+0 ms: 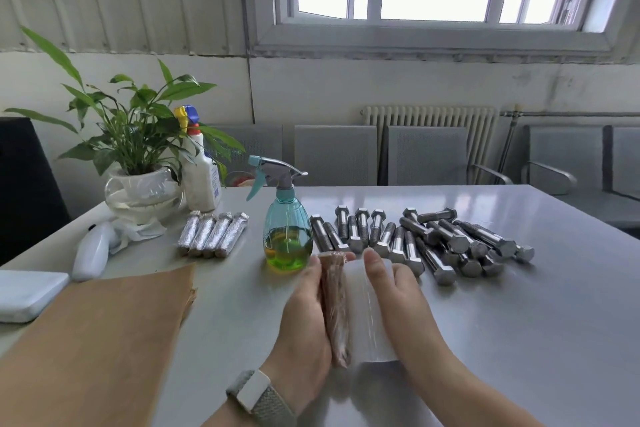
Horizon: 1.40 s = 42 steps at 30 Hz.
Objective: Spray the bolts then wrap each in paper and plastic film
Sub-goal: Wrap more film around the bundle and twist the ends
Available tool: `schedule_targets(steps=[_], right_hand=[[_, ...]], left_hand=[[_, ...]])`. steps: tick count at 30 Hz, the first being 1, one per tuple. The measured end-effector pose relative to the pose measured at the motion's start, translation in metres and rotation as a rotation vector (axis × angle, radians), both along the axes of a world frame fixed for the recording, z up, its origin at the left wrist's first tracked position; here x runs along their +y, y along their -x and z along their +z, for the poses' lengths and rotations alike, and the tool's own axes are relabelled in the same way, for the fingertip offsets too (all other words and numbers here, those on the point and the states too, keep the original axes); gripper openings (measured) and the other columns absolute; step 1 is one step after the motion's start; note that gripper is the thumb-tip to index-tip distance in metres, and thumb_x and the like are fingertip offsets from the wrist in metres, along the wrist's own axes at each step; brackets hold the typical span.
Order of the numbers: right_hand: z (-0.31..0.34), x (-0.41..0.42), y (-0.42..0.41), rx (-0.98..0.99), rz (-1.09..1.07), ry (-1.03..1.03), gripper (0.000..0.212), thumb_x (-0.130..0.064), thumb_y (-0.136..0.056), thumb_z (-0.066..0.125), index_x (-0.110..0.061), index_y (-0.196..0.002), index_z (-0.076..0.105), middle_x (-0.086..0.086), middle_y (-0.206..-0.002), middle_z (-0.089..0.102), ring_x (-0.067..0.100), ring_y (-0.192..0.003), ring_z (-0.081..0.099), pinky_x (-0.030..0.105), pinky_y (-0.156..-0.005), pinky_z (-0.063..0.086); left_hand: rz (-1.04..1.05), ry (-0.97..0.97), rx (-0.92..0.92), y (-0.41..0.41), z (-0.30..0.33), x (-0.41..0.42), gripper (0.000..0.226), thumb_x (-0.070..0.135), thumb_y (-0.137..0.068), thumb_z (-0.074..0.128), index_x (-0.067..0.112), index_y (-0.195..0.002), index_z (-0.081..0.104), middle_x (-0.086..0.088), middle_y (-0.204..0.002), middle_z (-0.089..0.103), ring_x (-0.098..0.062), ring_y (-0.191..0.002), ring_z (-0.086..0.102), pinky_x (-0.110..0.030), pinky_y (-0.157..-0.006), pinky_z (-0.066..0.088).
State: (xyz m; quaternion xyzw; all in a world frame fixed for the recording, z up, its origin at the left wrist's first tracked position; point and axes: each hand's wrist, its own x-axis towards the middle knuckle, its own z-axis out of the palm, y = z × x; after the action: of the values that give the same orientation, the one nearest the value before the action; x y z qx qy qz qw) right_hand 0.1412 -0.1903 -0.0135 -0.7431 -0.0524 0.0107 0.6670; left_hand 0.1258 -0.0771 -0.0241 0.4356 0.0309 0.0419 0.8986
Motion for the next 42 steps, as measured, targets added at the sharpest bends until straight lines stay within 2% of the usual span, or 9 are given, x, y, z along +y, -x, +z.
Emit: schedule_targets(steps=[3, 8, 11, 15, 21, 28, 32, 36, 42], right_hand=[[0.002, -0.006, -0.002, 0.173, 0.205, -0.242, 0.077, -0.073, -0.062, 0.076, -0.011, -0.108, 0.068, 0.014, -0.101, 0.073, 0.028, -0.089, 0.072, 0.037, -0.068, 0.057], [0.002, -0.009, -0.003, 0.097, 0.332, -0.245, 0.057, -0.072, -0.071, 0.066, -0.022, -0.099, 0.073, 0.007, -0.095, 0.075, 0.023, -0.088, 0.073, 0.034, -0.07, 0.056], [0.004, -0.006, -0.002, 0.023, 0.3, -0.206, 0.047, -0.071, -0.071, 0.066, -0.026, -0.083, 0.073, 0.004, -0.082, 0.073, 0.02, -0.075, 0.071, 0.03, -0.063, 0.054], [0.006, -0.002, 0.002, -0.038, 0.272, -0.192, 0.061, -0.076, -0.072, 0.061, -0.021, -0.095, 0.072, 0.01, -0.092, 0.074, 0.027, -0.086, 0.073, 0.043, -0.077, 0.059], [-0.001, 0.003, 0.006, -0.027, 0.097, -0.183, 0.065, -0.083, -0.076, 0.036, -0.032, -0.089, 0.074, 0.002, -0.084, 0.075, 0.022, -0.08, 0.073, 0.045, -0.074, 0.059], [-0.005, 0.003, 0.003, -0.118, -0.1, 0.145, 0.076, -0.093, -0.063, 0.038, -0.027, -0.097, 0.057, -0.007, -0.089, 0.069, 0.009, -0.085, 0.066, 0.038, -0.079, 0.055], [-0.008, -0.002, -0.004, 0.068, 0.083, -0.18, 0.079, -0.082, -0.055, 0.067, -0.024, -0.107, 0.059, -0.003, -0.09, 0.074, 0.016, -0.084, 0.073, 0.038, -0.071, 0.06], [-0.005, -0.01, -0.006, 0.161, 0.344, -0.228, 0.073, -0.081, -0.067, 0.061, -0.027, -0.115, 0.066, 0.001, -0.11, 0.074, 0.02, -0.102, 0.071, 0.042, -0.088, 0.055], [-0.006, 0.001, -0.005, 0.005, 0.15, -0.099, 0.083, -0.088, -0.069, 0.051, -0.016, -0.11, 0.061, 0.011, -0.106, 0.07, 0.027, -0.098, 0.069, 0.054, -0.093, 0.052]], left_hand=[[0.061, -0.244, -0.081, -0.003, -0.002, 0.009, 0.051, 0.055, -0.095, 0.042, 0.015, -0.107, 0.073, -0.017, -0.108, 0.072, -0.032, -0.1, 0.07, -0.043, -0.08, 0.057], [0.164, -0.506, -0.193, -0.006, -0.004, 0.014, 0.052, 0.065, -0.088, 0.042, 0.023, -0.1, 0.069, -0.002, -0.092, 0.074, -0.018, -0.087, 0.072, -0.035, -0.074, 0.056], [0.211, -0.502, -0.207, -0.006, 0.0, 0.015, 0.051, 0.066, -0.084, 0.046, 0.021, -0.091, 0.069, 0.003, -0.069, 0.066, -0.011, -0.063, 0.064, -0.022, -0.053, 0.049], [0.231, -0.454, -0.2, -0.004, 0.0, 0.011, 0.057, 0.065, -0.08, 0.055, 0.013, -0.1, 0.064, -0.012, -0.09, 0.073, -0.031, -0.086, 0.07, -0.045, -0.076, 0.058], [0.142, -0.156, -0.125, 0.002, 0.001, 0.002, 0.051, 0.055, -0.073, 0.076, 0.015, -0.098, 0.056, -0.011, -0.088, 0.07, -0.023, -0.077, 0.069, -0.038, -0.064, 0.057], [0.036, -0.08, -0.028, 0.005, -0.004, -0.003, 0.055, 0.058, -0.083, 0.06, 0.013, -0.113, 0.07, -0.021, -0.108, 0.07, -0.036, -0.102, 0.068, -0.05, -0.085, 0.056], [0.053, -0.161, -0.052, -0.001, -0.004, 0.003, 0.044, 0.052, -0.088, 0.05, 0.018, -0.102, 0.075, -0.018, -0.103, 0.073, -0.031, -0.094, 0.071, -0.037, -0.072, 0.057], [0.065, -0.265, -0.111, -0.003, -0.002, 0.01, 0.043, 0.057, -0.086, 0.05, 0.024, -0.095, 0.075, -0.012, -0.097, 0.075, -0.026, -0.088, 0.073, -0.031, -0.065, 0.058], [0.17, -0.461, -0.113, -0.009, 0.0, 0.024, 0.056, 0.061, -0.083, 0.055, 0.008, -0.097, 0.066, -0.015, -0.087, 0.071, -0.031, -0.083, 0.069, -0.044, -0.08, 0.058]])
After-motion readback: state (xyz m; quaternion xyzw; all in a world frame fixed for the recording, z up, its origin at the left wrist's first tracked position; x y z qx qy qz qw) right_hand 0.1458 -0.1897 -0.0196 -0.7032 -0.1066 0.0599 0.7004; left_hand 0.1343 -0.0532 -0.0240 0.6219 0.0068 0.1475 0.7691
